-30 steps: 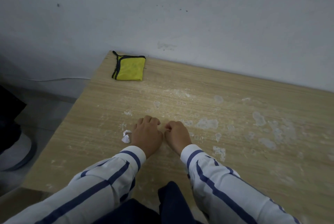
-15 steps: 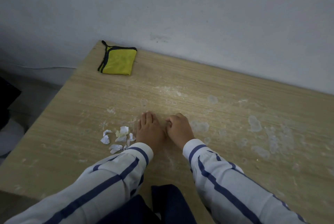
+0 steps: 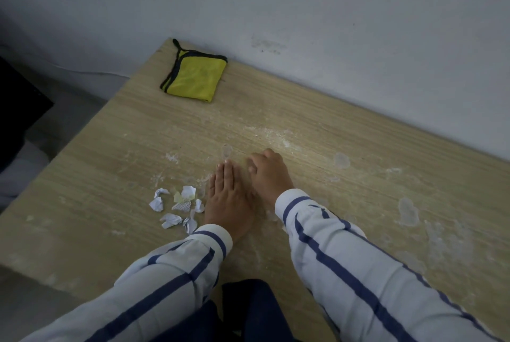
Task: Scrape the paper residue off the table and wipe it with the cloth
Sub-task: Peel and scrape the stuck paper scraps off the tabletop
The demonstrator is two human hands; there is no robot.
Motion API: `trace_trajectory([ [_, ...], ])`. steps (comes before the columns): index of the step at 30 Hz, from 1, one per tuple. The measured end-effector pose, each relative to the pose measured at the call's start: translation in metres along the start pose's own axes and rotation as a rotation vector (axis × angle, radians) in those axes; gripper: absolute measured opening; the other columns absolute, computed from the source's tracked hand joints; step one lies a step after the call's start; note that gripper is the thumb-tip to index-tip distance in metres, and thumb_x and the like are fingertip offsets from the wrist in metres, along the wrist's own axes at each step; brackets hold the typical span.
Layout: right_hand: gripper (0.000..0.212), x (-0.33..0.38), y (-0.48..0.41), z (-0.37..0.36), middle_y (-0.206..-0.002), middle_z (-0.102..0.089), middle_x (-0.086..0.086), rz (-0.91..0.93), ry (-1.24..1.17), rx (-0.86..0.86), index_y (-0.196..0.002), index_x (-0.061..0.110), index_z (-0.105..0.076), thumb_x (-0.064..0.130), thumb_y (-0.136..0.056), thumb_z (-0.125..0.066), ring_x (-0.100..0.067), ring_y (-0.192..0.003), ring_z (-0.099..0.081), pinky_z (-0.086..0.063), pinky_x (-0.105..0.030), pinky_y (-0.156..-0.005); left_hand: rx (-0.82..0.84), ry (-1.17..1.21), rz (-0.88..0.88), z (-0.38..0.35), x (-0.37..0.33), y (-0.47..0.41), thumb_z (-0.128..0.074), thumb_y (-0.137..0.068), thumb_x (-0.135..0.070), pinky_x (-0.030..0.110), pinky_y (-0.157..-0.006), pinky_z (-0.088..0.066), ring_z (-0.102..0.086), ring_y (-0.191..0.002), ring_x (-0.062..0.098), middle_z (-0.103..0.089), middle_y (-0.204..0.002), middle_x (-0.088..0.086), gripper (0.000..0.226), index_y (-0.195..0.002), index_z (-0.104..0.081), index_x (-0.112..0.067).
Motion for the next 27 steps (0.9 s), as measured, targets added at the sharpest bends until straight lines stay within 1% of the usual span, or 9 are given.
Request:
trace_trajectory([
  [4,0.035,0.004,-0.014,-0.003,-0.125,-0.048,-0.012,0.006,0.067,0.07,-0.127,0.019,-0.051,0.019,-0.094,-0.042,-0.03,-0.112,-0.043,-0.04,-0.041,-0.092,-0.02,-0.009,-0.004,-0.002,0.0,-0.002,-0.003,-0.095,-0.046,0.036,-0.116,0.011,0.014,-0.144,0.024,0.012,-0.157,0.012,0.068,-0.147,0.012,-0.006],
  [6,0.037,0.005,-0.019,-0.005,-0.127,-0.047,-0.012,0.004,0.093,0.102,-0.13,0.024,-0.048,0.021,-0.094,-0.041,-0.031,-0.114,-0.044,-0.04,-0.041,-0.093,-0.027,-0.019,-0.01,-0.002,0.0,-0.002,0.01,-0.086,-0.049,0.036,-0.114,0.012,0.014,-0.144,0.024,0.012,-0.157,0.011,0.075,-0.147,0.011,-0.006],
  [8,0.036,0.007,-0.022,-0.006,-0.126,-0.047,-0.012,-0.002,0.078,0.117,-0.128,0.025,-0.05,0.02,-0.093,-0.042,-0.032,-0.112,-0.046,-0.041,-0.041,-0.091,-0.029,-0.014,-0.014,-0.003,0.001,-0.002,0.015,-0.08,-0.05,0.037,-0.114,0.013,0.014,-0.144,0.024,0.012,-0.157,0.011,0.08,-0.148,0.011,-0.007],
  [13,0.016,0.005,-0.028,-0.006,-0.11,-0.052,-0.006,-0.025,-0.033,0.103,-0.098,0.02,-0.059,0.016,-0.088,-0.048,-0.028,-0.097,-0.055,-0.046,-0.037,-0.085,-0.027,-0.021,-0.008,-0.005,0.003,-0.004,0.011,-0.083,-0.051,0.037,-0.114,0.012,0.013,-0.144,0.025,0.012,-0.157,0.011,0.078,-0.147,0.011,-0.006],
  [17,0.033,0.0,-0.031,-0.009,-0.122,-0.05,-0.006,-0.042,-0.115,0.159,-0.119,0.023,-0.056,0.013,-0.088,-0.05,-0.025,-0.106,-0.054,-0.044,-0.04,-0.095,-0.026,-0.023,-0.006,-0.002,0.003,-0.003,-0.007,-0.096,-0.048,0.038,-0.116,0.011,0.015,-0.144,0.026,0.012,-0.157,0.011,0.069,-0.147,0.01,-0.006],
  [19,0.039,-0.003,-0.031,-0.009,-0.126,-0.047,-0.007,-0.028,-0.135,0.186,-0.124,0.021,-0.054,0.009,-0.088,-0.048,-0.024,-0.109,-0.052,-0.042,-0.034,-0.096,-0.023,-0.02,-0.012,0.0,0.003,-0.003,-0.014,-0.097,-0.049,0.038,-0.114,0.013,0.015,-0.144,0.026,0.013,-0.157,0.011,0.071,-0.147,0.011,-0.006],
  [22,0.034,-0.009,-0.026,-0.008,-0.12,-0.048,-0.008,0.026,-0.153,0.201,-0.121,0.018,-0.058,0.009,-0.089,-0.049,-0.021,-0.102,-0.052,-0.039,-0.025,-0.088,-0.027,-0.021,-0.016,0.004,0.003,-0.003,-0.016,-0.095,-0.052,0.037,-0.113,0.014,0.015,-0.144,0.025,0.012,-0.157,0.011,0.074,-0.147,0.01,-0.006],
  [25,0.022,-0.011,-0.021,-0.006,-0.11,-0.051,-0.008,0.066,-0.176,0.137,-0.11,0.013,-0.062,0.014,-0.089,-0.054,-0.017,-0.085,-0.05,-0.041,-0.026,-0.08,-0.027,-0.024,-0.016,0.005,0.003,-0.003,-0.017,-0.095,-0.053,0.037,-0.114,0.013,0.014,-0.144,0.025,0.011,-0.157,0.011,0.075,-0.147,0.009,-0.006],
  [27,0.015,-0.009,-0.019,-0.004,-0.102,-0.052,-0.008,0.086,-0.167,0.068,-0.099,0.009,-0.064,0.012,-0.087,-0.055,-0.018,-0.081,-0.051,-0.042,-0.027,-0.075,-0.031,-0.024,-0.011,0.005,0.004,-0.004,-0.017,-0.095,-0.053,0.038,-0.114,0.012,0.014,-0.144,0.026,0.01,-0.157,0.012,0.075,-0.147,0.008,-0.005],
])
Point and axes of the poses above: each hand's wrist, its own y-axis away from the middle knuckle, its own z-axis out of the back of the hand, x = y × z, the point moved 8 cm from there along -y, towards the middle knuckle
